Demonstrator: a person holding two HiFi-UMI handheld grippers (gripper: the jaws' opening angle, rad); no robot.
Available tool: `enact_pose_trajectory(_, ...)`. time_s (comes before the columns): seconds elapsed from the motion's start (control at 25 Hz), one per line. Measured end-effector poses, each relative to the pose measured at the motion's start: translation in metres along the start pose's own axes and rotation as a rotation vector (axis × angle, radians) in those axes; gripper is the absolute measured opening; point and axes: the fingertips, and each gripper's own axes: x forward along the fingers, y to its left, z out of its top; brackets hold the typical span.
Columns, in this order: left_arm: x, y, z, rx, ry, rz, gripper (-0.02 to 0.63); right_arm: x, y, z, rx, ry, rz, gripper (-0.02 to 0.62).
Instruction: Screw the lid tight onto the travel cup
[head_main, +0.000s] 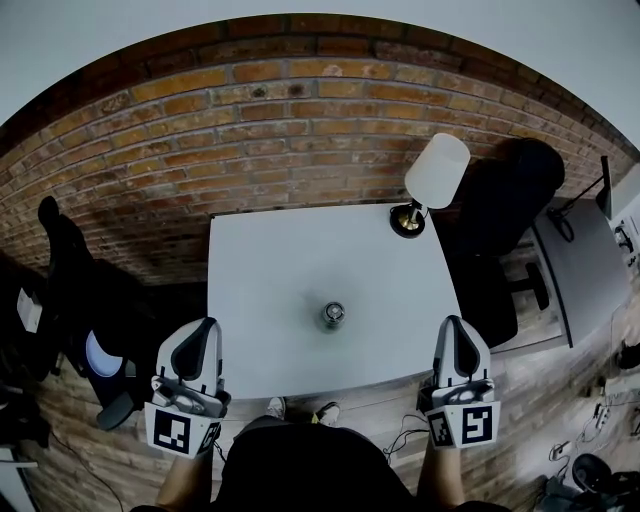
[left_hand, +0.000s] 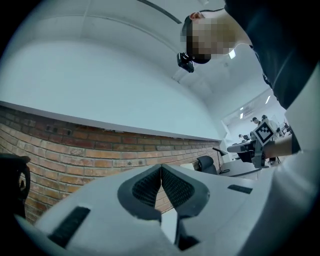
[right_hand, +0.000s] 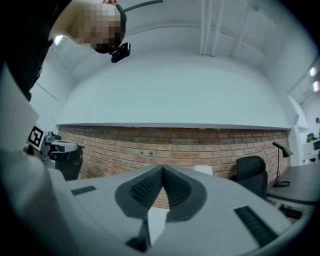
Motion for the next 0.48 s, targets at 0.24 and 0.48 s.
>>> enact_pose_trajectory(0.24,-0.002,-0.006,-0.003,-0.004,0.010,-0.004,0.025,-0.002,0.000,-0.005,-0.029,0.005,0.001,0.014)
enact_pose_trajectory(0.48,-0.004,-0.011,-0.006,-0.014,0.011,-0.013,0.025,-0.005,0.004,-0.004,-0.033,-0.001,0.007,0.013)
